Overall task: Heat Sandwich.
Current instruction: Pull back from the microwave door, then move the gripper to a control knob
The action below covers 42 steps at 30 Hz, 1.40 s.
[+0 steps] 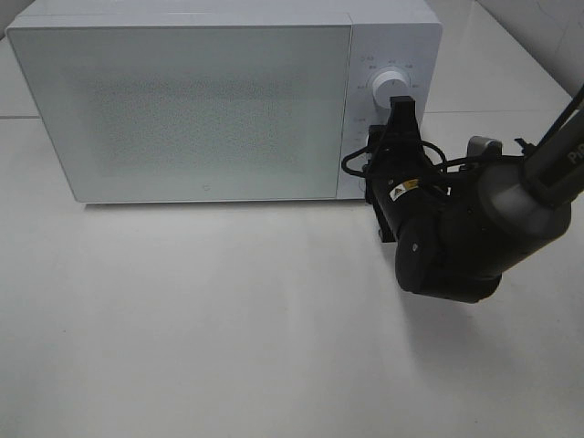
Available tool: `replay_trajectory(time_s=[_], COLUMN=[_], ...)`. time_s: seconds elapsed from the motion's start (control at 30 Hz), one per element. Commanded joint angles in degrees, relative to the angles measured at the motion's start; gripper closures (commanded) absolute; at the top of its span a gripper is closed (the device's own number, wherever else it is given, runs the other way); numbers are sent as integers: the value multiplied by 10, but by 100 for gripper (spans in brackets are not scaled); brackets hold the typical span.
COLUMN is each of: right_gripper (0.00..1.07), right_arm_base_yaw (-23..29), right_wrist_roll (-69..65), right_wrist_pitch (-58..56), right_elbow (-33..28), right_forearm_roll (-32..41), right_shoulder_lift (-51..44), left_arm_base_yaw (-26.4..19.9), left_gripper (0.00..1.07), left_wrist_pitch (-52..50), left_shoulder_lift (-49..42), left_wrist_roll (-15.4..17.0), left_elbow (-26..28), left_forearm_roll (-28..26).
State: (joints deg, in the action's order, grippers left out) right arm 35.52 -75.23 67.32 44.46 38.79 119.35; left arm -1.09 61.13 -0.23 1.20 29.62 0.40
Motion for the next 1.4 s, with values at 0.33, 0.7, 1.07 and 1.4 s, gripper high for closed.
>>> replay_trajectory(time_s=[0.33,0.7,1.07,1.4], right_gripper=[91,88,79,50], right_arm_base_yaw=[-6,-6,-6,-6], right_wrist_roll=[-142,-132,-127,-90], right_wrist_pitch=[100,77,76,76], right_elbow=[6,6,6,6], right_forearm_roll=[65,49,20,-2], right_shoulder_lift=[-4,-4,-4,-4], left_arm_base_yaw=[-2,-2,-2,-2], left_gripper=[9,9,9,9], left_wrist_pitch=[0,0,0,0], left_shoulder_lift=[-11,-11,-11,-11], left_wrist_roll=[1,1,1,1], left_elbow=[-1,-1,-1,-1], left_forearm_roll=[-4,-4,-4,-4])
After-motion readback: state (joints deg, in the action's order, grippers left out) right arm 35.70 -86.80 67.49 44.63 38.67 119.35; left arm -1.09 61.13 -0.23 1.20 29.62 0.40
